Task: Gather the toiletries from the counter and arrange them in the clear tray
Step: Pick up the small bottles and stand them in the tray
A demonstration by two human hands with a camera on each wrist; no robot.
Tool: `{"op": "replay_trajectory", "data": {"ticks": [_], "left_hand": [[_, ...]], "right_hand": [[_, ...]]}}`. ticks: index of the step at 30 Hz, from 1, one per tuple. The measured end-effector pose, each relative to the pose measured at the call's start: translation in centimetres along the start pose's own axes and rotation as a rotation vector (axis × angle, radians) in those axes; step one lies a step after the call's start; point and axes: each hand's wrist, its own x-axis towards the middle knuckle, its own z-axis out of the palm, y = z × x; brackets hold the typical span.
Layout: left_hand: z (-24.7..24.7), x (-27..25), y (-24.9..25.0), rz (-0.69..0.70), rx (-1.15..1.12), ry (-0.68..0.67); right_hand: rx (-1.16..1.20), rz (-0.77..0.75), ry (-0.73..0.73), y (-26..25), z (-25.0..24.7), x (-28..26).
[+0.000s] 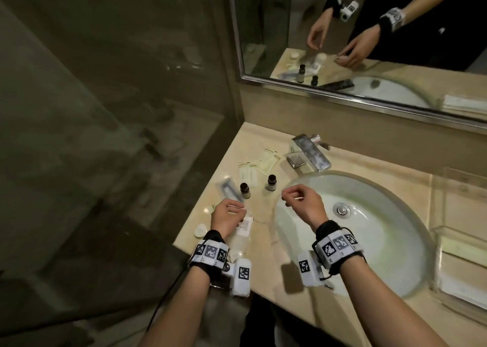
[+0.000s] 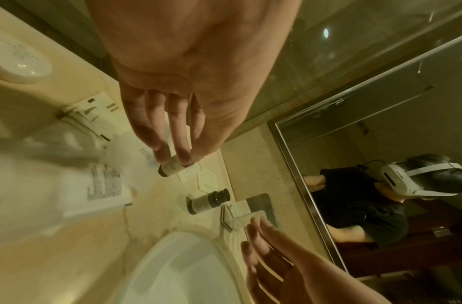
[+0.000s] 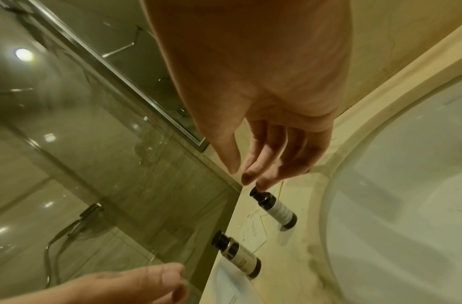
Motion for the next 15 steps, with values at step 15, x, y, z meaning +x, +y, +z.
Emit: {"op": "replay_trajectory", "data": {"ticks": [15], "left_hand": [[0.4,8.6,0.3,0.2,0.182,-0.049]], "right_hand": [[-0.263,0.01,0.132,1.6,7.0,6.6]]}}
